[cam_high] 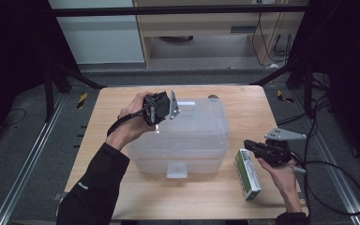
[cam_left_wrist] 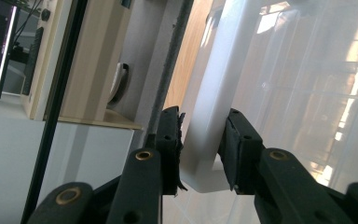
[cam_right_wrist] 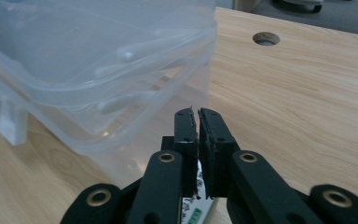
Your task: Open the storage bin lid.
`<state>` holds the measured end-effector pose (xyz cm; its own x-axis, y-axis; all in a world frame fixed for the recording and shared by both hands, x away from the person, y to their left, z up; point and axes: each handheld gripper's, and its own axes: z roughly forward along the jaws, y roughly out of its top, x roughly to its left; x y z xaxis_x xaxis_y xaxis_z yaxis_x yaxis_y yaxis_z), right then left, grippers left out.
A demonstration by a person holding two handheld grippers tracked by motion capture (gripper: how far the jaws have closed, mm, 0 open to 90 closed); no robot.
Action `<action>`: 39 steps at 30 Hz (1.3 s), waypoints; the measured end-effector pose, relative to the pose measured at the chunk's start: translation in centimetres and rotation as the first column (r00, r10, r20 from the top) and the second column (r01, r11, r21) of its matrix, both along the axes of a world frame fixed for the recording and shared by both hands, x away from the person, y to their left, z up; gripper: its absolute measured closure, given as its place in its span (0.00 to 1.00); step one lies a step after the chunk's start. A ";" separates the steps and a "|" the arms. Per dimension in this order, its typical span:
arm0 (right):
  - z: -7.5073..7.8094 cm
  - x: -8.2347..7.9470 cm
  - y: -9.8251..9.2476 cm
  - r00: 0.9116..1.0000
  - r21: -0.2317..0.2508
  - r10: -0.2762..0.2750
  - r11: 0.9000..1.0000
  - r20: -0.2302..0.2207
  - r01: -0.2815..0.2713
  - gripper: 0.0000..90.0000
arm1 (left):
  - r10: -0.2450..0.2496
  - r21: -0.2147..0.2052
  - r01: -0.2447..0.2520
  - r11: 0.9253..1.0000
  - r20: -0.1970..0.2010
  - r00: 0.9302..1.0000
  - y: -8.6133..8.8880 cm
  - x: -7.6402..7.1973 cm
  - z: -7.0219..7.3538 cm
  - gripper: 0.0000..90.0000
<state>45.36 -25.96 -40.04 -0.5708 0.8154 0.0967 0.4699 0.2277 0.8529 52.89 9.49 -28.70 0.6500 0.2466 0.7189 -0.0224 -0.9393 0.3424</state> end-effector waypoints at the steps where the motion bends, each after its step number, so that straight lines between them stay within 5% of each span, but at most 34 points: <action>1: 0.0 -0.1 0.1 1.000 0.006 0.006 1.000 0.002 -0.006 0.97 | 0.001 -0.005 -0.001 1.000 0.002 1.000 0.0 0.2 0.1 0.77; 19: 0.1 -0.5 2.4 0.994 0.034 0.106 0.994 -0.004 -0.106 1.00 | 0.034 -0.051 -0.034 0.998 0.001 0.999 0.0 1.5 0.5 0.75; 39: 0.0 0.0 3.7 0.992 0.036 0.126 0.991 -0.003 -0.125 1.00 | 0.055 -0.103 -0.055 0.993 -0.003 0.998 0.1 2.6 0.6 0.75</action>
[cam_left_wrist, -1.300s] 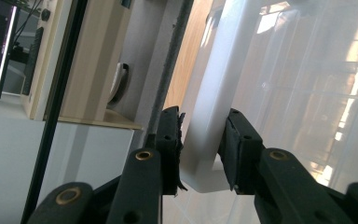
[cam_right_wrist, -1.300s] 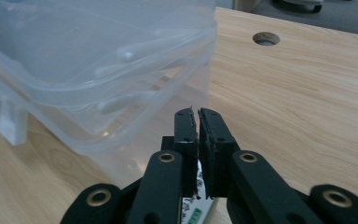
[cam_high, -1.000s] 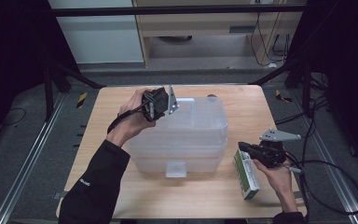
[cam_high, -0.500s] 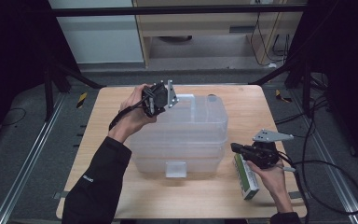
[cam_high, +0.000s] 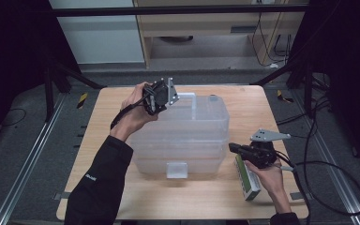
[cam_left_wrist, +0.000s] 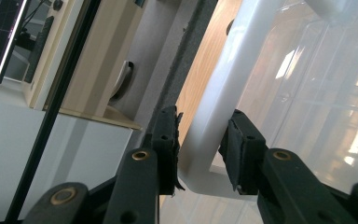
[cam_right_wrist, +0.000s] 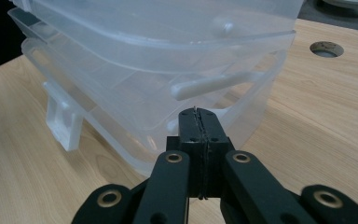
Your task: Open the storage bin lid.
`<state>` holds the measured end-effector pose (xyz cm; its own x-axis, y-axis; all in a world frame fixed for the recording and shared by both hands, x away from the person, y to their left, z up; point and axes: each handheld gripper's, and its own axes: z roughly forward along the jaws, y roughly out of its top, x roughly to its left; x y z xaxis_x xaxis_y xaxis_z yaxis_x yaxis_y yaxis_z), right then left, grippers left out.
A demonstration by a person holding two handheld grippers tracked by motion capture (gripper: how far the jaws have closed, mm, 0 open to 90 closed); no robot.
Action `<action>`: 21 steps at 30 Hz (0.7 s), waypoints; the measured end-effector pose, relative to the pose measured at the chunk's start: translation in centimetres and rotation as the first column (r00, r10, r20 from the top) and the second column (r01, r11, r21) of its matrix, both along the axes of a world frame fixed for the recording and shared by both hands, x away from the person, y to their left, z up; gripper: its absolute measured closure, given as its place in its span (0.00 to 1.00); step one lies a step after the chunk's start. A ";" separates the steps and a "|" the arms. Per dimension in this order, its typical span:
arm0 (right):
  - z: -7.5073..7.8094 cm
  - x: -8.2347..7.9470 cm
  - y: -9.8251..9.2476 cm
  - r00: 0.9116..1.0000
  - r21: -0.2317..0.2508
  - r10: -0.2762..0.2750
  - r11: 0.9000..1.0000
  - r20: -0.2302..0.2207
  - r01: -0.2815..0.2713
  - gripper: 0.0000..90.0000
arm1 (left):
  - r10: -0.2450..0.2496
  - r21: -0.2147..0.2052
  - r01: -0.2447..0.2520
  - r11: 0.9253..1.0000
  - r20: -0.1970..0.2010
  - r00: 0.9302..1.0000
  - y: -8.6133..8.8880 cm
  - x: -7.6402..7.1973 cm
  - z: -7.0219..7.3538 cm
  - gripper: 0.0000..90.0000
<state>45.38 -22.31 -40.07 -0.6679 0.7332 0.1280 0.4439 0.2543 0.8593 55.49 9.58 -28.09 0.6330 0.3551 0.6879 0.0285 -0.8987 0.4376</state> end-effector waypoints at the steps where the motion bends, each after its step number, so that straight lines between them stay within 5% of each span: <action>1: 0.1 0.0 0.1 1.000 0.001 0.002 1.000 0.005 -0.002 1.00 | 0.001 0.002 -0.001 1.000 0.000 1.000 0.0 0.0 0.0 0.75; 21: 0.9 0.6 0.6 1.000 0.056 -0.005 0.998 0.028 0.004 1.00 | 0.008 -0.010 -0.008 1.000 -0.007 1.000 0.0 0.6 0.1 0.74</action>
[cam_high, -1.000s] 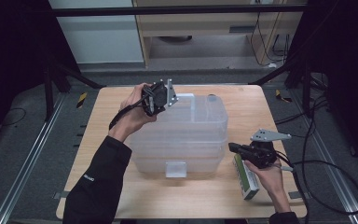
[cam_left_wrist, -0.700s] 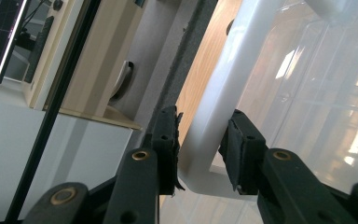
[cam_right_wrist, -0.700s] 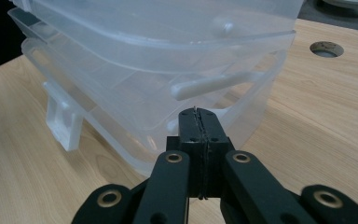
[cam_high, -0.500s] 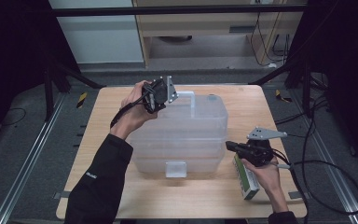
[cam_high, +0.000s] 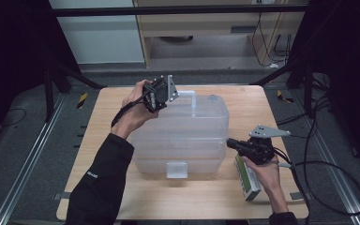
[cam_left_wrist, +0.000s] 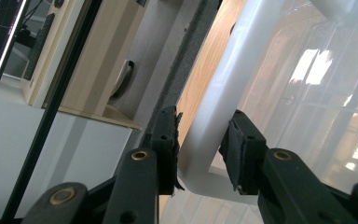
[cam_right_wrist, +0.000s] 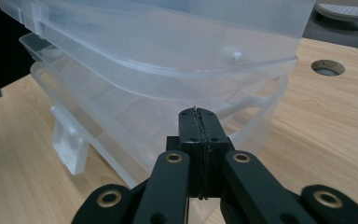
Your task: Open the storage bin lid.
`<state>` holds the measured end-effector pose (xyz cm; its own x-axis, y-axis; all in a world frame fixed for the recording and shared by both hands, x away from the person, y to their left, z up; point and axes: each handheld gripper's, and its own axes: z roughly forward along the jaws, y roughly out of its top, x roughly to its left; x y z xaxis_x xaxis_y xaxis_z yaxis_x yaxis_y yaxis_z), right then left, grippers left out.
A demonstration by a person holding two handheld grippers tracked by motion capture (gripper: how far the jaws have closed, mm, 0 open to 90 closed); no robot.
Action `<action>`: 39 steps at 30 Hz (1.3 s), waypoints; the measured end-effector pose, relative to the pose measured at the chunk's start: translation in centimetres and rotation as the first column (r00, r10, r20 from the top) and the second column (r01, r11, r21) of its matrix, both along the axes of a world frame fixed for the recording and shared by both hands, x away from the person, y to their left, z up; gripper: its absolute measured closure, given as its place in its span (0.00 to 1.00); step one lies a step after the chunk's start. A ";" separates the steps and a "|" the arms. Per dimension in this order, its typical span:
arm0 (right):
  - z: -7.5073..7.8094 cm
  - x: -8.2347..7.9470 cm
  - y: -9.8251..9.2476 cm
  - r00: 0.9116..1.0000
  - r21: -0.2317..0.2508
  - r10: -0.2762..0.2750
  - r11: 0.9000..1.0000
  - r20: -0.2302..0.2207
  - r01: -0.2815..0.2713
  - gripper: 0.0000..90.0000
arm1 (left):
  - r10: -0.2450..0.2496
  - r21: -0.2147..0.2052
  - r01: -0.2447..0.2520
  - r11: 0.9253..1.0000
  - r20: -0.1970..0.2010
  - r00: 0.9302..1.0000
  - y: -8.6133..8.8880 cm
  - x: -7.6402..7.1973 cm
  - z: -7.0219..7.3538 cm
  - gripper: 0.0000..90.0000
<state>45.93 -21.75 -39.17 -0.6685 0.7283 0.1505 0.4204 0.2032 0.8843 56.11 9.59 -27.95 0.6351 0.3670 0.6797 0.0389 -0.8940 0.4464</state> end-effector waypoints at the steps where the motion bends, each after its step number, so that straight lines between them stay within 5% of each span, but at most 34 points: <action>1: 0.0 0.0 0.0 1.000 0.000 -0.001 1.000 0.002 0.001 1.00 | -0.002 0.002 0.002 1.000 -0.002 1.000 0.0 0.0 0.0 0.74; 12: -0.2 0.0 0.2 1.000 -0.008 -0.008 1.000 -0.008 0.008 1.00 | -0.023 -0.022 0.023 0.999 -0.013 1.000 0.6 -0.9 0.0 0.71; 22: -0.2 0.0 0.3 1.000 -0.010 -0.011 1.000 -0.008 0.011 1.00 | -0.020 -0.107 0.019 0.994 -0.007 1.000 3.2 -3.2 0.7 0.59; 28: -0.2 0.0 0.3 1.000 -0.014 -0.011 1.000 -0.007 0.011 1.00 | 0.018 -0.195 -0.018 0.981 -0.003 1.000 5.3 -4.4 1.2 0.57; 33: -0.2 -0.1 0.3 1.000 -0.012 -0.015 1.000 -0.008 0.015 1.00 | 0.069 -0.288 -0.067 0.955 -0.004 0.998 7.2 -5.1 1.2 0.57; 35: -0.2 -0.1 0.3 1.000 -0.012 -0.014 1.000 -0.010 0.014 1.00 | 0.097 -0.340 -0.096 0.936 -0.014 0.995 8.0 -5.3 1.2 0.58; 39: -0.2 -0.1 0.3 1.000 -0.013 -0.014 1.000 -0.011 0.014 1.00 | 0.136 -0.398 -0.135 0.908 -0.025 0.990 9.2 -5.5 1.0 0.62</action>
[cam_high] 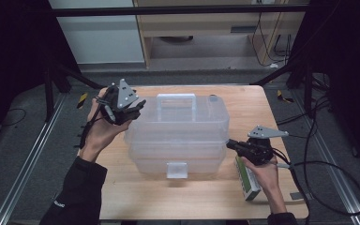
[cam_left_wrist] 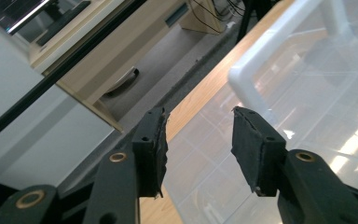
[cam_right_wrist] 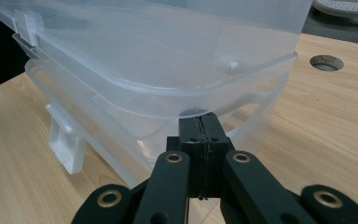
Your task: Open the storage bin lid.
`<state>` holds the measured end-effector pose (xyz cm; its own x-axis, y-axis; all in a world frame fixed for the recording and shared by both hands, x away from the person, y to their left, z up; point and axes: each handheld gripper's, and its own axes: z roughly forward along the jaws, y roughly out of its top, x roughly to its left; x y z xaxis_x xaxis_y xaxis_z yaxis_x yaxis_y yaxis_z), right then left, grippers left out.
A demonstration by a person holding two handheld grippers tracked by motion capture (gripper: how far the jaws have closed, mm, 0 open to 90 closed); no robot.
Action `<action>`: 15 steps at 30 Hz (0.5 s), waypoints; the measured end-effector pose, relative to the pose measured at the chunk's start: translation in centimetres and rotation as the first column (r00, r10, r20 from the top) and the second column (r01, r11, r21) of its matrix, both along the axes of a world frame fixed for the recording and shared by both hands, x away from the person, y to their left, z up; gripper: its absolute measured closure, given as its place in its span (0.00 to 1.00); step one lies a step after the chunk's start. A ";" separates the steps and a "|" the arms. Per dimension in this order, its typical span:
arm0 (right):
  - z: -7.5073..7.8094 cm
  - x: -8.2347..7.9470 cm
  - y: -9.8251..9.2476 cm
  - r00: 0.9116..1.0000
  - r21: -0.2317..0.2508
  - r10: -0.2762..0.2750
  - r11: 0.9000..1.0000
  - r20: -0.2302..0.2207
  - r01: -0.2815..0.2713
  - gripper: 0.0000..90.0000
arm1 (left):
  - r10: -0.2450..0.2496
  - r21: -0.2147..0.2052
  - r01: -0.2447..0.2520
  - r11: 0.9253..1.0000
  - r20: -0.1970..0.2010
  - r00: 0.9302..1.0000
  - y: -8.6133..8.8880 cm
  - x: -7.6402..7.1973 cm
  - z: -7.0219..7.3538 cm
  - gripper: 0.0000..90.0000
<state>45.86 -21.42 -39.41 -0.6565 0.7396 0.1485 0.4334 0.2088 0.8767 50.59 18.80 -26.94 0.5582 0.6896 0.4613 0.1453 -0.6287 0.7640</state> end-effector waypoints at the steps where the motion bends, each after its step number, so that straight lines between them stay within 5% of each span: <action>1: 0.0 0.0 0.0 1.000 -0.001 0.001 1.000 0.000 -0.001 1.00 | 0.005 -0.006 -0.005 1.000 -0.002 1.000 0.2 -0.1 0.0 0.62; 9: 0.0 0.0 0.0 1.000 -0.002 0.000 1.000 -0.001 0.000 1.00 | 0.072 -0.089 -0.073 0.993 -0.017 0.997 2.4 -0.7 -0.8 0.65; 15: 0.0 0.0 0.0 1.000 -0.001 0.000 1.000 -0.001 0.000 1.00 | 0.137 -0.190 -0.138 0.972 -0.015 0.990 4.5 -1.3 -1.8 0.69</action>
<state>45.85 -21.43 -39.40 -0.6561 0.7399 0.1486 0.4348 0.2096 0.8758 49.32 23.32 -28.70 0.4529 0.8347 0.3133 0.2217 -0.4458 0.8672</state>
